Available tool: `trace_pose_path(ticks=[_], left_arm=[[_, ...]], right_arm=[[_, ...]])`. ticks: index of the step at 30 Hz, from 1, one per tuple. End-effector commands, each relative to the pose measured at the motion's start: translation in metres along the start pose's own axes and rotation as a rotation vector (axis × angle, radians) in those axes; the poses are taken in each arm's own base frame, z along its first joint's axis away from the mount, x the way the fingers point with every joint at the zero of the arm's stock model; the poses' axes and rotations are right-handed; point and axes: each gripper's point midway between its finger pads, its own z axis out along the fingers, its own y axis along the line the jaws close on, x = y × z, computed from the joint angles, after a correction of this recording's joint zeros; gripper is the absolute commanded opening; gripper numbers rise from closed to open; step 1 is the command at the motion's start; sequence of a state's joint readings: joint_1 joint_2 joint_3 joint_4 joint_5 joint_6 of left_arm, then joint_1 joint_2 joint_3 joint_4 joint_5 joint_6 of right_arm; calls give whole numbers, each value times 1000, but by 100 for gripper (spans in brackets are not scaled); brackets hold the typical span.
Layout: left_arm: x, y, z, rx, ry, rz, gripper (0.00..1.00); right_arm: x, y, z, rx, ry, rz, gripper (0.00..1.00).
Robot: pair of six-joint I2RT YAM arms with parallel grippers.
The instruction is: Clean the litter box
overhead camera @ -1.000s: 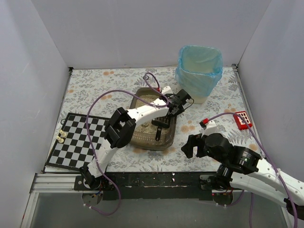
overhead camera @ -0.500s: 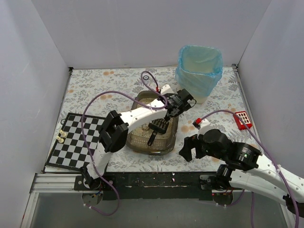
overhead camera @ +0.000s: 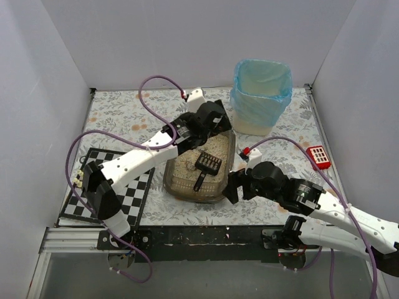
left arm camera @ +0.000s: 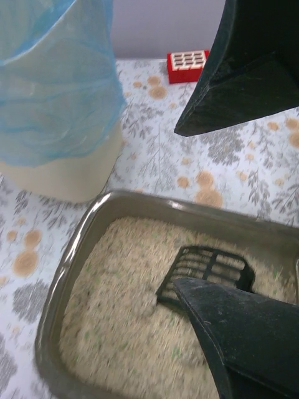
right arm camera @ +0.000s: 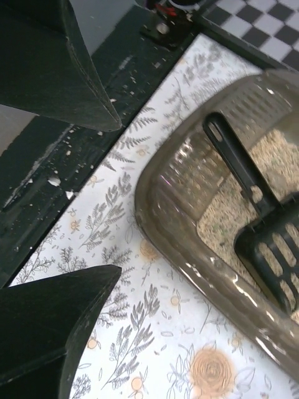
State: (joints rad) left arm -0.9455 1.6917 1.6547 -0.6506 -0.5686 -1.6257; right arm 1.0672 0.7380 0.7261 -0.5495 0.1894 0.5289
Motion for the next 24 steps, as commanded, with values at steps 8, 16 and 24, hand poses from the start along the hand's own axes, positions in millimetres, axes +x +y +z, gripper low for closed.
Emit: trace_pose_path(ticks=[8,16,24], left_arm=[[-50,134,55,-129,42,90,98],[-2,186,89,-293,172,124,93],[25,214,88,-372,209,84,51]], right_arm=[[-52,-53,59,357,-79,120,95],[-32,-66,118,292,62,157,82],[-19,-76,128,327,159,96,59]])
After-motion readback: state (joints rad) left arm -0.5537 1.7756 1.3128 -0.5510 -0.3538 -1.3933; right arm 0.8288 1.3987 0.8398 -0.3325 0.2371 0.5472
